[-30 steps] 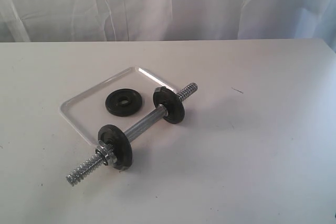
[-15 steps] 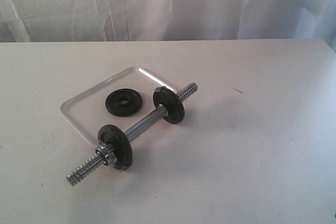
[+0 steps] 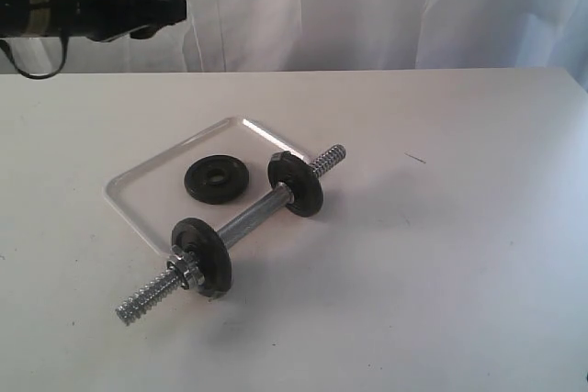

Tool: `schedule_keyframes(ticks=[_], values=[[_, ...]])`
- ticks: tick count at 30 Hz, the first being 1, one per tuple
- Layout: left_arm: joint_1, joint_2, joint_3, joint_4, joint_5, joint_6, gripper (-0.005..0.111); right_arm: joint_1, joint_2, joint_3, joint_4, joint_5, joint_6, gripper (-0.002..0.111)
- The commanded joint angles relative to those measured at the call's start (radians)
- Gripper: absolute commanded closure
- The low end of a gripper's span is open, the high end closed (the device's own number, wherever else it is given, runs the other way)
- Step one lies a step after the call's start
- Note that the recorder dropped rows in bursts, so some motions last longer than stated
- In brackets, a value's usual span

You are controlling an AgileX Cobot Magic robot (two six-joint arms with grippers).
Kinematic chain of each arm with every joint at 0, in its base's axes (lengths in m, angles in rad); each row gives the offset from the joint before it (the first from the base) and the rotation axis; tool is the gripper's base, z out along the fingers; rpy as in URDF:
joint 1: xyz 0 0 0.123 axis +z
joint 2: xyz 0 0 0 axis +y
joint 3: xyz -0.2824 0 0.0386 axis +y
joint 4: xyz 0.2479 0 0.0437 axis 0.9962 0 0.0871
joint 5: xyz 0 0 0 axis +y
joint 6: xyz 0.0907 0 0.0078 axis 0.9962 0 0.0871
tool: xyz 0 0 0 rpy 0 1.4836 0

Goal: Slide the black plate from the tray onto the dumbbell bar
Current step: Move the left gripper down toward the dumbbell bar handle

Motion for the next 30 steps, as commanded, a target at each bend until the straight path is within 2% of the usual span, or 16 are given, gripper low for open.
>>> schedule_keyframes(ticks=[1,4,8,10,13,15,21,26,30], values=[[-0.013,0.085,-0.074,0.016,0.027,0.004,0.054,-0.002,-0.005,0.004,-0.005,-0.009,0.005,0.108],[-0.013,0.13,-0.116,0.016,0.066,0.06,0.054,-0.002,-0.005,0.004,-0.005,-0.009,0.005,0.108],[-0.013,0.147,-0.231,-0.18,0.173,0.185,0.054,-0.002,-0.005,0.004,-0.005,-0.009,0.005,0.108],[-0.013,0.147,-0.335,-0.17,0.277,0.348,0.056,-0.002,-0.005,0.004,-0.005,-0.009,0.005,0.108],[-0.01,0.156,-0.415,-0.054,0.506,0.564,0.057,-0.002,-0.005,0.004,-0.005,-0.009,0.005,0.108],[0.011,0.156,-0.415,-0.018,0.485,0.663,0.057,-0.002,-0.005,0.004,-0.005,-0.009,0.005,0.108],[0.048,0.172,-0.403,-0.016,0.354,0.658,0.057,-0.002,-0.005,0.004,-0.005,-0.009,0.005,0.108],[0.066,0.218,-0.298,0.016,0.358,0.635,0.057,-0.002,-0.005,0.004,-0.005,-0.009,0.005,0.108],[0.071,0.281,-0.249,0.016,0.319,0.43,0.057,-0.002,-0.005,0.004,-0.005,-0.009,0.005,0.108]])
